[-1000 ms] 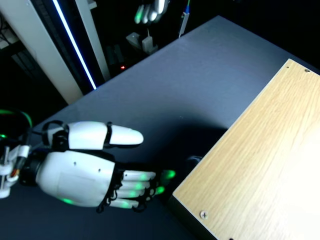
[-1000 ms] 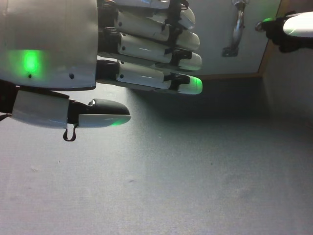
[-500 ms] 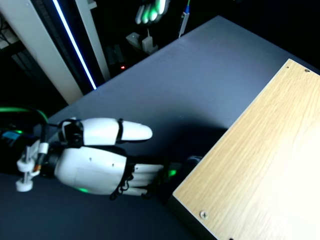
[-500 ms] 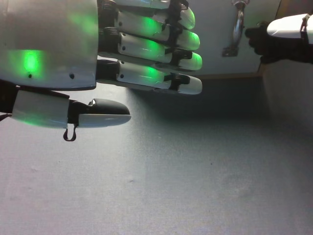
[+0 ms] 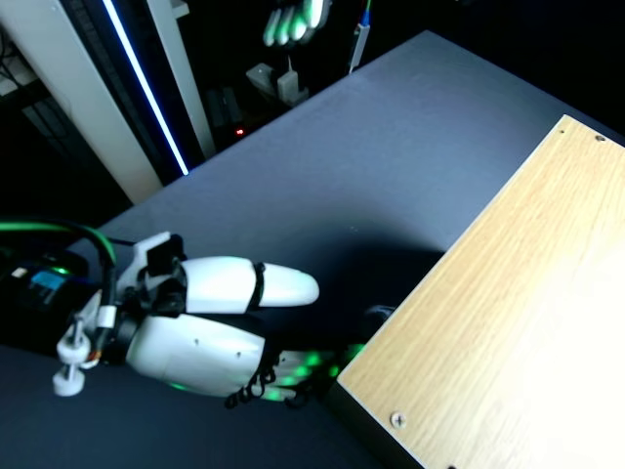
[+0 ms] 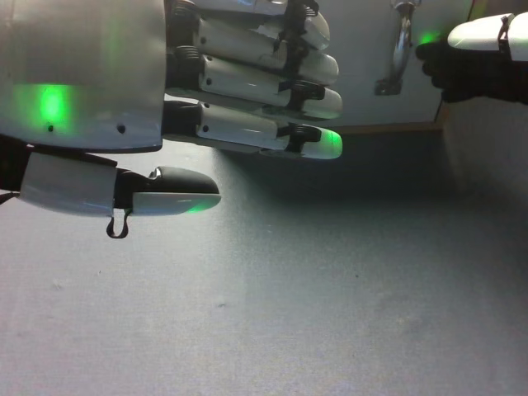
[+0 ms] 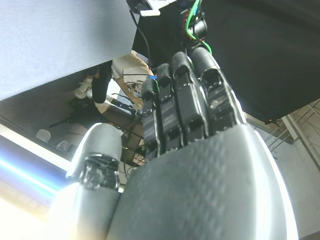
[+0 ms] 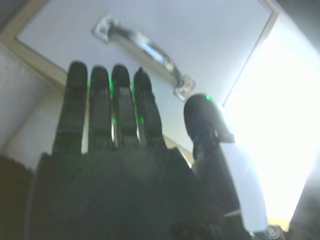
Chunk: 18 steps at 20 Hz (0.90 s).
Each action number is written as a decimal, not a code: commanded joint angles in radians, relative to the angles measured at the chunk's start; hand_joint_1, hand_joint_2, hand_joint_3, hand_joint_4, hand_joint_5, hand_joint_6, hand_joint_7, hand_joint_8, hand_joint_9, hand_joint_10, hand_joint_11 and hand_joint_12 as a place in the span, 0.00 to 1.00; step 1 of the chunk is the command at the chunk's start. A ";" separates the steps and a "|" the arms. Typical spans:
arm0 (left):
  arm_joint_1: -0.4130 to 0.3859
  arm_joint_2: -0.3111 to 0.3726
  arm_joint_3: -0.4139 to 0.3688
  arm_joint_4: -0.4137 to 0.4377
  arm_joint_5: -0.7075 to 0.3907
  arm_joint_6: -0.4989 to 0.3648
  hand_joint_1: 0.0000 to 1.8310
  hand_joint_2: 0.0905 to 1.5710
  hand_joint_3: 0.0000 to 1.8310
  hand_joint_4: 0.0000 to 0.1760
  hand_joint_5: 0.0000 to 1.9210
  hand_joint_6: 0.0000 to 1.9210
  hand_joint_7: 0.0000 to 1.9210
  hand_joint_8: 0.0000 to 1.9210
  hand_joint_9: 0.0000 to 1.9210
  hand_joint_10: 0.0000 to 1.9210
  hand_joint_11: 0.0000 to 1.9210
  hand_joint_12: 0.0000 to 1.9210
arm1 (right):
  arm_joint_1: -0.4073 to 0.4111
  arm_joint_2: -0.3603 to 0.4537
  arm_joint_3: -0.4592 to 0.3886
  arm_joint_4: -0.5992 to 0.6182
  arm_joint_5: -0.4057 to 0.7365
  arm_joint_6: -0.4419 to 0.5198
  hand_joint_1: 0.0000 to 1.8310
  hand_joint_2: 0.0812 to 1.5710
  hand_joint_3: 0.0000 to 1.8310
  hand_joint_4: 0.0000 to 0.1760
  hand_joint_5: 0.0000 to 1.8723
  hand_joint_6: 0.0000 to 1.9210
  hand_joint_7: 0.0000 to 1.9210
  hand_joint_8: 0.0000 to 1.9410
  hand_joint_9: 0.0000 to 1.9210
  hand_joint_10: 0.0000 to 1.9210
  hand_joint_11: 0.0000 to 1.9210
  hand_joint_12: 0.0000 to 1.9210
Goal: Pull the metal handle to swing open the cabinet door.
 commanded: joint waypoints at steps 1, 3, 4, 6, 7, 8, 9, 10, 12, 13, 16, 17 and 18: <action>-0.011 0.006 0.001 -0.096 -0.020 0.006 0.00 1.00 0.11 0.00 0.18 0.00 0.19 0.00 0.18 0.00 0.00 0.40 | 0.016 0.002 0.005 0.034 0.088 0.016 0.00 1.00 0.05 0.00 0.14 0.00 0.13 0.00 0.12 0.00 0.00 0.35; -0.011 0.006 0.001 -0.096 -0.020 0.006 0.00 1.00 0.11 0.00 0.19 0.00 0.20 0.00 0.18 0.00 0.00 0.40 | 0.017 -0.002 0.005 0.037 0.088 0.016 0.00 1.00 0.05 0.00 0.14 0.00 0.13 0.00 0.12 0.00 0.00 0.34; -0.011 0.006 0.001 -0.096 -0.020 0.006 0.00 1.00 0.11 0.00 0.19 0.00 0.20 0.00 0.18 0.00 0.00 0.40 | 0.017 -0.003 0.005 0.038 0.088 0.016 0.00 1.00 0.05 0.00 0.14 0.00 0.13 0.00 0.12 0.00 0.00 0.34; -0.011 0.006 0.001 -0.096 -0.020 0.006 0.00 1.00 0.11 0.00 0.19 0.00 0.20 0.00 0.18 0.00 0.00 0.40 | 0.018 -0.006 0.005 0.039 0.087 0.016 0.00 1.00 0.05 0.00 0.14 0.00 0.13 0.00 0.12 0.00 0.00 0.34; -0.011 0.006 0.001 -0.096 -0.020 0.006 0.00 1.00 0.11 0.00 0.18 0.00 0.20 0.00 0.18 0.00 0.00 0.40 | 0.018 -0.008 0.004 0.040 0.088 0.016 0.00 1.00 0.05 0.00 0.14 0.00 0.13 0.00 0.12 0.00 0.00 0.34; -0.011 0.006 0.001 -0.096 -0.020 0.006 0.00 1.00 0.11 0.00 0.19 0.00 0.20 0.00 0.18 0.00 0.00 0.40 | 0.019 -0.008 0.002 0.040 0.088 0.016 0.00 1.00 0.05 0.00 0.14 0.00 0.13 0.00 0.12 0.00 0.00 0.34; -0.011 0.006 0.001 -0.096 -0.020 0.006 0.00 1.00 0.11 0.00 0.18 0.00 0.20 0.00 0.18 0.00 0.00 0.40 | 0.020 -0.008 -0.002 0.040 0.088 0.016 0.00 1.00 0.05 0.00 0.14 0.00 0.13 0.00 0.12 0.00 0.00 0.34; -0.011 0.006 0.001 -0.096 -0.020 0.006 0.00 1.00 0.11 0.00 0.19 0.00 0.20 0.00 0.18 0.00 0.00 0.40 | 0.020 -0.009 -0.007 0.044 0.095 0.016 0.00 1.00 0.05 0.00 0.14 0.00 0.13 0.00 0.12 0.00 0.00 0.34; -0.011 0.006 0.001 -0.096 -0.020 0.006 0.00 1.00 0.11 0.00 0.19 0.00 0.20 0.00 0.18 0.00 0.00 0.40 | 0.020 -0.013 -0.010 0.052 0.108 0.016 0.00 1.00 0.05 0.00 0.14 0.00 0.13 0.00 0.12 0.00 0.00 0.34; -0.011 0.006 0.001 -0.096 -0.020 0.006 0.00 1.00 0.11 0.00 0.19 0.00 0.19 0.00 0.18 0.00 0.00 0.40 | 0.020 -0.016 -0.011 0.057 0.114 0.016 0.00 1.00 0.05 0.00 0.14 0.00 0.14 0.00 0.12 0.00 0.00 0.35; -0.011 0.006 0.001 -0.096 -0.020 0.006 0.00 1.00 0.11 0.00 0.18 0.00 0.19 0.00 0.18 0.00 0.00 0.40 | 0.020 -0.022 -0.015 0.064 0.132 0.016 0.00 1.00 0.05 0.00 0.14 0.00 0.13 0.00 0.12 0.00 0.00 0.34; -0.011 0.006 0.001 -0.096 -0.020 0.006 0.00 1.00 0.10 0.00 0.18 0.00 0.19 0.00 0.17 0.00 0.00 0.39 | 0.020 -0.024 -0.016 0.064 0.135 0.016 0.00 1.00 0.05 0.00 0.13 0.00 0.13 0.00 0.11 0.00 0.00 0.34; -0.011 0.006 0.001 -0.096 -0.020 0.006 0.00 1.00 0.10 0.00 0.18 0.00 0.19 0.00 0.17 0.00 0.00 0.39 | 0.019 -0.028 -0.017 0.066 0.138 0.016 0.00 1.00 0.05 0.00 0.13 0.00 0.12 0.00 0.11 0.00 0.00 0.34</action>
